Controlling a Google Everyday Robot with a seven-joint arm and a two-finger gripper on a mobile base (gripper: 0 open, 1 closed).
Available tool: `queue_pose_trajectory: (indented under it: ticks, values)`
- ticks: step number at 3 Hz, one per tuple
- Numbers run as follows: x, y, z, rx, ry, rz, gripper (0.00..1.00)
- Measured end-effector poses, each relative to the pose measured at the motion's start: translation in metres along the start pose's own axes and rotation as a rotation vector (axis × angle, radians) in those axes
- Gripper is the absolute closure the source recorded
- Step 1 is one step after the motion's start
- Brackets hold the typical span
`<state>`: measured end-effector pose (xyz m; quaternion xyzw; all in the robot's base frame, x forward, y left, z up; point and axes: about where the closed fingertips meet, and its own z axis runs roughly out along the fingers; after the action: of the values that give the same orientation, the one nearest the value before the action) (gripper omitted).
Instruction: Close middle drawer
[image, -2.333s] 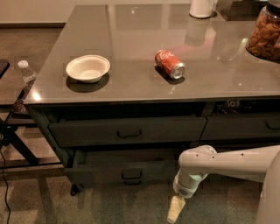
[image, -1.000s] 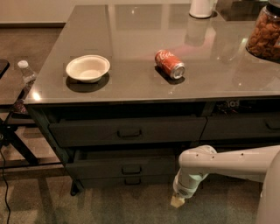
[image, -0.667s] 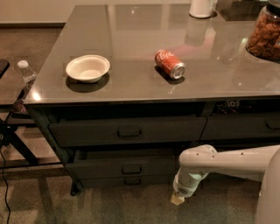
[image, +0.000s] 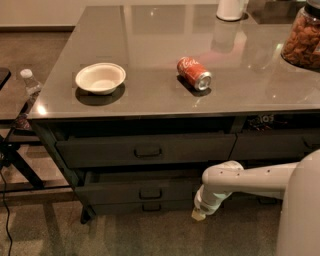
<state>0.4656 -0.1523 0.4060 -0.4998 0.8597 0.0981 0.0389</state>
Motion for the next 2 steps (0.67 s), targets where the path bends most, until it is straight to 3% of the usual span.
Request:
queue_pose_trajectory:
  ticks: [2]
  values:
    - [-0.023,-0.044,-0.006,0.115,-0.018,-0.003,1.00]
